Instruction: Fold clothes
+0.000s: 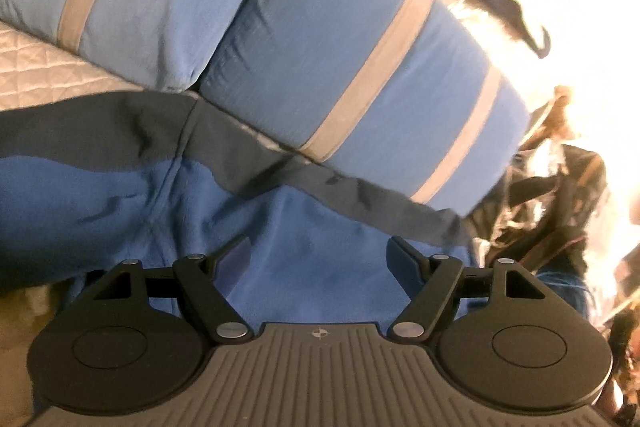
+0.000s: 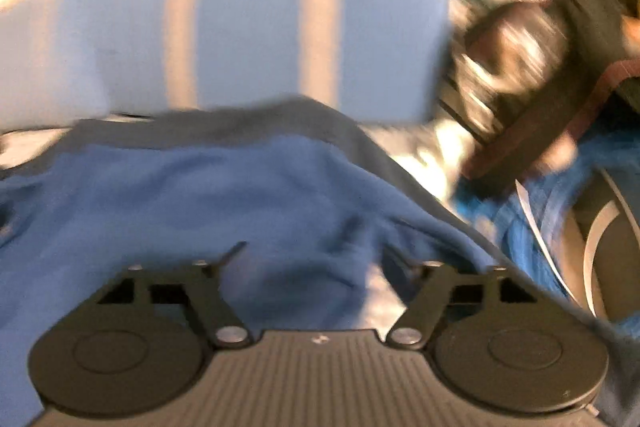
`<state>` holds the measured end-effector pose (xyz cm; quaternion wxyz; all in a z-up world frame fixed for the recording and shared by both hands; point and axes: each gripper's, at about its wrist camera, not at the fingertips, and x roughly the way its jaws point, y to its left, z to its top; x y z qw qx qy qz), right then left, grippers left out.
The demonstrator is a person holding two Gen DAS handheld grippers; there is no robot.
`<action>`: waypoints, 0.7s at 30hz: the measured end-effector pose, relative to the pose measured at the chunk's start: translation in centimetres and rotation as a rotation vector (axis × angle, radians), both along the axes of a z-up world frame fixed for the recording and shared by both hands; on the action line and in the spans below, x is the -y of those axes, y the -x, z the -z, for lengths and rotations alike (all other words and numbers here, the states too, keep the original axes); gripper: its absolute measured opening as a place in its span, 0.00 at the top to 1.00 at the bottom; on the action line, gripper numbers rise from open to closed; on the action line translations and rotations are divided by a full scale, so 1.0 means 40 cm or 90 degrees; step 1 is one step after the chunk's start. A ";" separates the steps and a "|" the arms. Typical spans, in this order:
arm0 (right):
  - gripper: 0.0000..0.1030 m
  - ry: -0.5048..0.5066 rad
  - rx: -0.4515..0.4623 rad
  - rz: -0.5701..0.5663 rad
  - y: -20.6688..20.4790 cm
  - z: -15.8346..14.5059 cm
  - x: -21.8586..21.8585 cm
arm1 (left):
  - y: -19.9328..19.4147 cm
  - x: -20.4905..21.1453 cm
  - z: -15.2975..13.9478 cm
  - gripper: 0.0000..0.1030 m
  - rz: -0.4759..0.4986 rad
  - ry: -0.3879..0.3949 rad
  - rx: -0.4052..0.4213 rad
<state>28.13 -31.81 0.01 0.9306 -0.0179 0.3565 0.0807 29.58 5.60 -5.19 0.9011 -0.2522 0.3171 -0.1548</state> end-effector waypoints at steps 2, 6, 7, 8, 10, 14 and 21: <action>0.03 -0.009 0.019 -0.068 0.026 -0.024 -0.054 | 0.036 -0.029 -0.021 0.28 -0.021 0.010 0.018; 0.00 -0.020 0.035 -0.193 0.044 -0.051 -0.192 | 0.124 -0.091 -0.083 0.28 -0.065 -0.001 0.046; 0.00 -0.027 0.035 -0.223 0.042 -0.053 -0.227 | 0.146 -0.111 -0.099 0.28 -0.080 -0.010 0.052; 0.00 -0.033 0.034 -0.253 0.040 -0.054 -0.263 | 0.168 -0.132 -0.112 0.28 -0.093 -0.018 0.058; 0.00 -0.035 0.031 -0.308 0.032 -0.049 -0.340 | 0.211 -0.176 -0.138 0.28 -0.122 -0.032 0.068; 0.00 -0.038 -0.005 -0.357 0.019 -0.033 -0.478 | 0.287 -0.262 -0.174 0.28 -0.181 -0.052 0.076; 0.00 -0.060 -0.063 -0.379 0.029 0.032 -0.617 | 0.400 -0.422 -0.198 0.28 -0.296 -0.028 0.089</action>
